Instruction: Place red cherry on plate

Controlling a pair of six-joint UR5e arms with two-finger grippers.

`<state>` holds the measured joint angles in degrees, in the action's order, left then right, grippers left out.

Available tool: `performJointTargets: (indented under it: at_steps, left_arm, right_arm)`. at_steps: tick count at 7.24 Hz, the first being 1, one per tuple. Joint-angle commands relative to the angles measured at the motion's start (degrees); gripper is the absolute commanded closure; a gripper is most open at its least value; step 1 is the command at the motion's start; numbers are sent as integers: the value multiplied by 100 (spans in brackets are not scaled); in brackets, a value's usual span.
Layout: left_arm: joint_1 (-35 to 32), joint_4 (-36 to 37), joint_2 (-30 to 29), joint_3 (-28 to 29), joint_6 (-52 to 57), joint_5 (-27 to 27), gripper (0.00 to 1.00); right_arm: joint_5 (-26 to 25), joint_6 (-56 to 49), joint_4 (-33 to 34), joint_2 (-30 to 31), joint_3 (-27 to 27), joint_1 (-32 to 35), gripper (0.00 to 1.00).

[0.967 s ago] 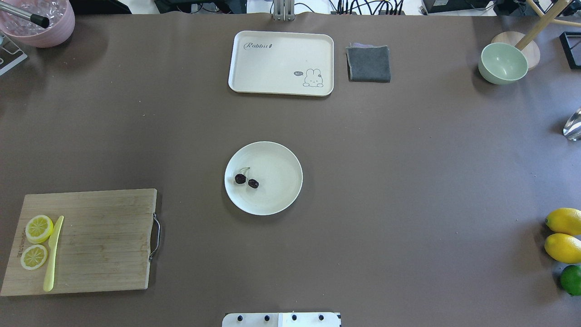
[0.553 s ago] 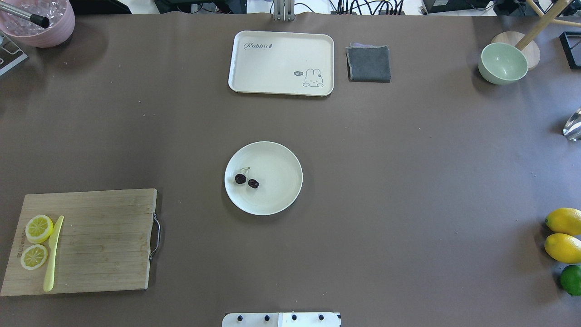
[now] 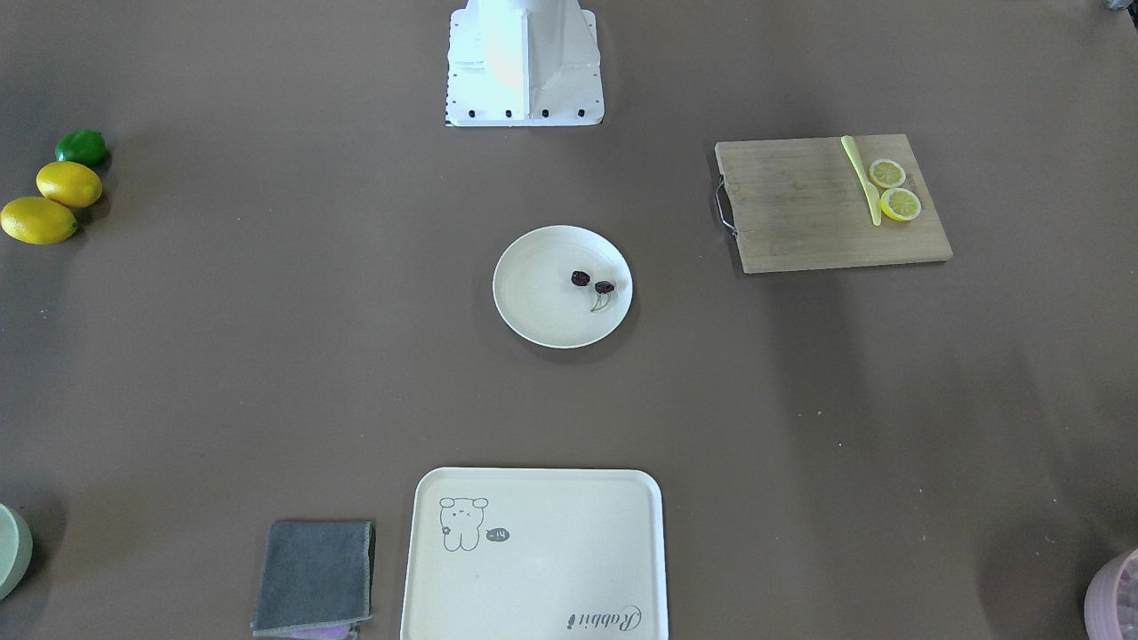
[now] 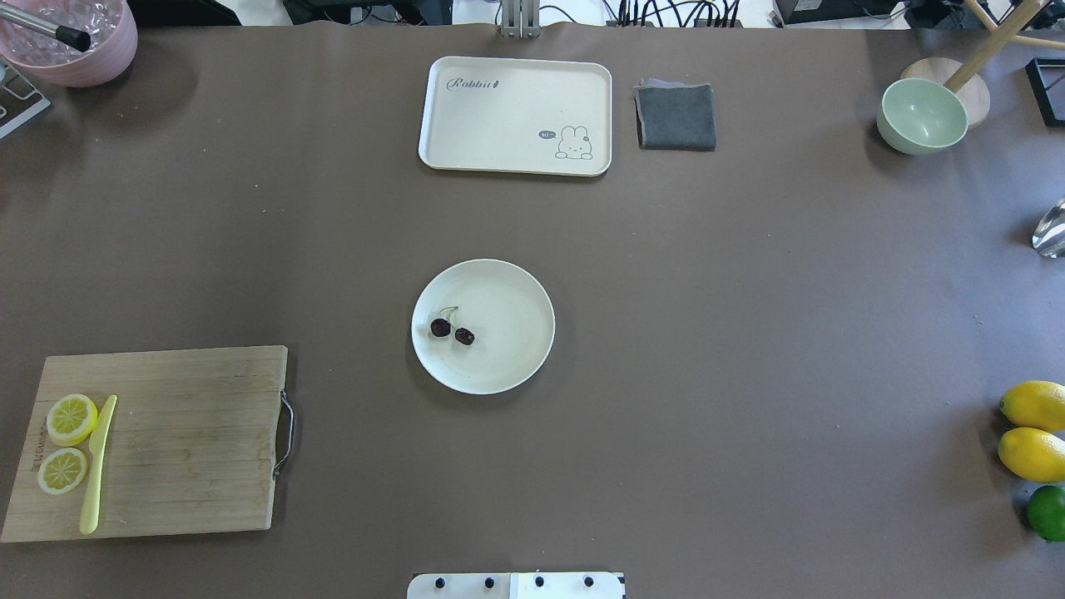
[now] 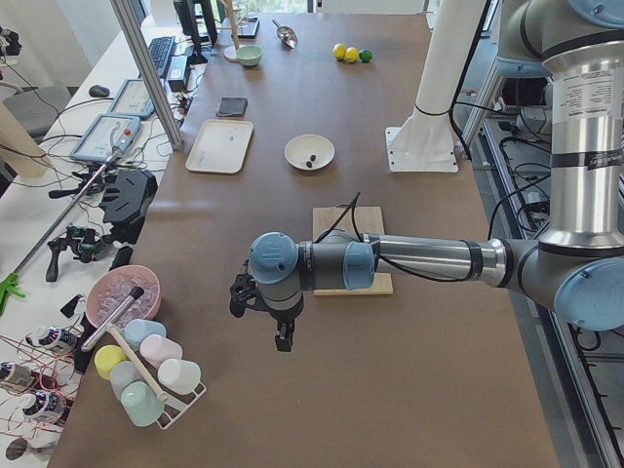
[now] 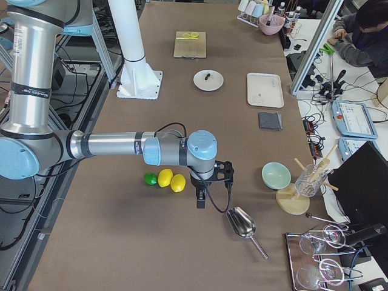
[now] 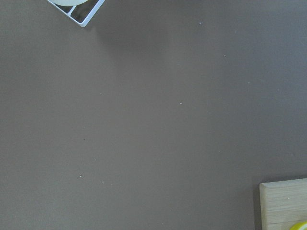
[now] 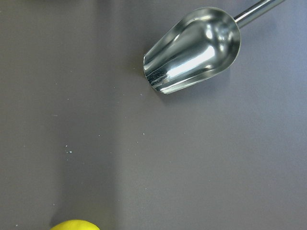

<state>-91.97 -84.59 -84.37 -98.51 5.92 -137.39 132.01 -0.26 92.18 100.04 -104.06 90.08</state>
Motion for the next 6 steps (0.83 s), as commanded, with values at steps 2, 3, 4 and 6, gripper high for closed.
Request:
performJointTargets:
  at_steps: [2,3,4,6]
  left_arm:
    - [-14,-67,34,-28,-38,-7,2]
    - [-14,-58,34,-28,-38,-7,2]
    - [-14,-58,43,-37,-38,-7,2]
    - [-109,-84,60,-124,-30,-33,2]
  right_arm:
    - [0,0,-7,7,0,-26,0]
    - [0,0,-7,7,-9,-26,0]
    - [0,0,-7,7,-9,-35,0]
    - [0,0,-7,42,-18,-35,0]
